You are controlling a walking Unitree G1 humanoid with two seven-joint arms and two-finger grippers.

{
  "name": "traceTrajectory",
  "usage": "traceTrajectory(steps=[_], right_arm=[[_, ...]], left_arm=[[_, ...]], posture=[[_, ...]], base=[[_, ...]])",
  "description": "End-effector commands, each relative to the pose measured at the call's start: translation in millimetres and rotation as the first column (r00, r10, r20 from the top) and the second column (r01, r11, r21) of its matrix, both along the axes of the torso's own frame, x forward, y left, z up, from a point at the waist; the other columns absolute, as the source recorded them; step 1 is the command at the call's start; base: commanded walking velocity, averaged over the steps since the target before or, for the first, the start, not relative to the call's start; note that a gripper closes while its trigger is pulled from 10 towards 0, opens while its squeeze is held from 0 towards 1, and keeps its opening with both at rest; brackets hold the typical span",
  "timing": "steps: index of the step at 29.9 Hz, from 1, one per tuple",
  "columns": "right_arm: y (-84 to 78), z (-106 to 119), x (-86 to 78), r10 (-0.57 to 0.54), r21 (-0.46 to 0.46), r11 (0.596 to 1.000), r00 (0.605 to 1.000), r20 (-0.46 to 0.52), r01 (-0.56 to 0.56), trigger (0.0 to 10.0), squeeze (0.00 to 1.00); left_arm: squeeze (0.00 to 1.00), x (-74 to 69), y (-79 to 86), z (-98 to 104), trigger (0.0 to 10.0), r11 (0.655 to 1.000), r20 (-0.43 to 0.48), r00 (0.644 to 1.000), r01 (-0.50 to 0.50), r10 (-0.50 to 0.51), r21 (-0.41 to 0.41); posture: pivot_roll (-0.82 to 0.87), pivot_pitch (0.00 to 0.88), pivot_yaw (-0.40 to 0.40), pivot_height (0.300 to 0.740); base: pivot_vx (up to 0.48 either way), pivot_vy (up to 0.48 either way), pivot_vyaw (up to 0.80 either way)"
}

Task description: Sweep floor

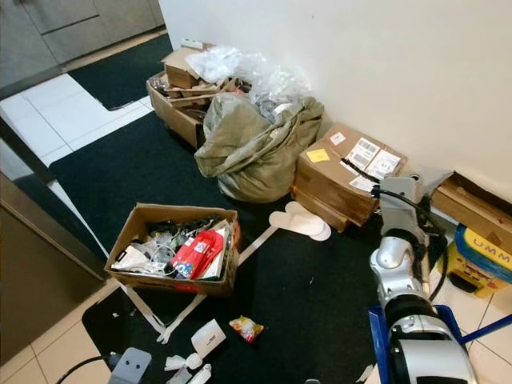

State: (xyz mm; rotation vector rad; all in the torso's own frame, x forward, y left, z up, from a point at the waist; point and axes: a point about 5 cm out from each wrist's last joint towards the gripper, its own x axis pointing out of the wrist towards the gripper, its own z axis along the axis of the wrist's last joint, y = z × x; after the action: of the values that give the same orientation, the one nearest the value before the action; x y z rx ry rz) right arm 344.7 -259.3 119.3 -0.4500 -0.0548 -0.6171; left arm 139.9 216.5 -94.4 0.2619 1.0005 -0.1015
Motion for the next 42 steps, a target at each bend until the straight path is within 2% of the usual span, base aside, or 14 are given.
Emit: traceTrajectory(steps=[1, 6, 10, 12, 13, 16, 20, 25, 28, 31, 34, 36, 40, 42], right_arm=[[2.7, 4.7, 2.0, 0.018, -0.017, 1.000, 1.000, 0.023, -0.017, 10.0, 0.00], [15.3, 8.7, 5.5, 0.079, 0.052, 0.995, 0.994, 0.081, -0.084, 10.0, 0.00], [17.0, 16.2, 8.4, 0.094, 0.051, 0.994, 0.989, 0.112, -0.100, 10.0, 0.00], [18.5, 32.1, 14.1, 0.116, 0.008, 0.993, 0.981, 0.154, -0.119, 10.0, 0.00], [18.5, 32.1, 14.1, 0.116, 0.008, 0.993, 0.981, 0.154, -0.119, 10.0, 0.00], [25.9, 59.0, 22.1, 0.173, -0.054, 0.985, 0.959, 0.225, -0.165, 10.0, 0.00], [34.1, 70.5, 25.8, 0.237, -0.069, 0.971, 0.940, 0.243, -0.227, 10.0, 0.00], [53.3, 73.0, 31.9, 0.441, 0.062, 0.883, 0.868, 0.227, -0.465, 10.0, 0.00], [56.6, 70.7, 31.8, 0.478, 0.120, 0.849, 0.845, 0.240, -0.515, 10.0, 0.00], [57.5, 69.1, 31.7, 0.494, 0.144, 0.833, 0.835, 0.244, -0.535, 10.0, 0.00], [59.4, 64.9, 30.3, 0.543, 0.181, 0.791, 0.806, 0.235, -0.585, 10.0, 0.00], [59.4, 64.9, 30.3, 0.543, 0.181, 0.791, 0.806, 0.235, -0.585, 10.0, 0.00], [59.7, 62.9, 28.7, 0.582, 0.192, 0.760, 0.781, 0.225, -0.621, 10.0, 0.00], [58.7, 61.8, 27.8, 0.630, 0.203, 0.722, 0.749, 0.204, -0.662, 10.0, 0.00]], left_arm=[[0.00, -9.7, 2.8, -3.2, 10.0, 1.000, -0.035, 0.999, -0.010, 0.010, 0.006], [0.00, -13.4, 0.1, -5.3, 10.0, 1.000, -0.056, 0.998, -0.008, 0.008, 0.004], [0.00, -13.2, 0.0, -5.3, 10.0, 1.000, -0.058, 0.998, -0.005, 0.005, 0.006], [0.00, -9.5, 0.1, -4.2, 10.0, 1.000, -0.048, 0.999, -0.013, 0.013, 0.008], [0.00, -9.5, 0.1, -4.2, 10.0, 1.000, -0.048, 0.999, -0.013, 0.013, 0.008], [0.00, -2.6, -0.1, -2.1, 10.0, 1.000, -0.034, 0.999, -0.018, 0.019, 0.009], [0.00, 2.1, -0.3, -0.6, 10.0, 1.000, -0.025, 0.999, -0.026, 0.026, 0.008], [0.00, 4.2, 0.1, -0.2, 10.0, 0.999, -0.029, 0.998, -0.049, 0.049, 0.005], [0.00, 4.1, -0.1, -0.4, 10.0, 0.999, -0.034, 0.998, -0.047, 0.047, 0.006], [0.00, 4.2, -0.3, -0.4, 10.0, 0.999, -0.035, 0.998, -0.048, 0.048, 0.006], [0.00, 3.5, -1.0, -1.0, 10.0, 0.999, -0.042, 0.998, -0.045, 0.045, 0.010], [0.00, 3.5, -1.0, -1.0, 10.0, 0.999, -0.042, 0.998, -0.045, 0.045, 0.010], [0.00, 2.5, -1.5, -1.5, 10.0, 0.999, -0.046, 0.998, -0.044, 0.044, 0.010], [0.00, 1.5, -2.2, -2.0, 10.0, 0.999, -0.051, 0.998, -0.043, 0.043, 0.010]], posture=[[-0.07, 0.117, 0.046, 0.740], [-0.10, 0.081, 0.049, 0.740], [-0.10, 0.073, 0.054, 0.740], [-0.10, 0.067, 0.051, 0.740], [-0.10, 0.067, 0.051, 0.740], [-0.08, 0.070, 0.070, 0.740], [-0.08, 0.078, 0.061, 0.740], [-0.09, 0.072, 0.069, 0.740], [-0.08, 0.072, 0.066, 0.740], [-0.08, 0.074, 0.062, 0.740], [-0.08, 0.074, 0.068, 0.740], [-0.08, 0.074, 0.068, 0.740], [-0.09, 0.079, 0.065, 0.740], [-0.08, 0.078, 0.072, 0.740]], base=[[0.000, 0.000, 0.00], [0.000, 0.000, 0.00], [0.000, 0.000, 0.00], [0.000, 0.000, 0.00], [0.000, 0.000, 0.00], [0.000, 0.000, 0.00], [0.000, 0.000, 0.00], [0.000, 0.000, 0.00], [0.000, 0.000, 0.00], [0.000, 0.000, 0.00], [-0.170, 0.000, 0.00], [-0.255, 0.000, 0.00], [-0.259, 0.000, 0.00], [-0.261, 0.000, 0.00]])
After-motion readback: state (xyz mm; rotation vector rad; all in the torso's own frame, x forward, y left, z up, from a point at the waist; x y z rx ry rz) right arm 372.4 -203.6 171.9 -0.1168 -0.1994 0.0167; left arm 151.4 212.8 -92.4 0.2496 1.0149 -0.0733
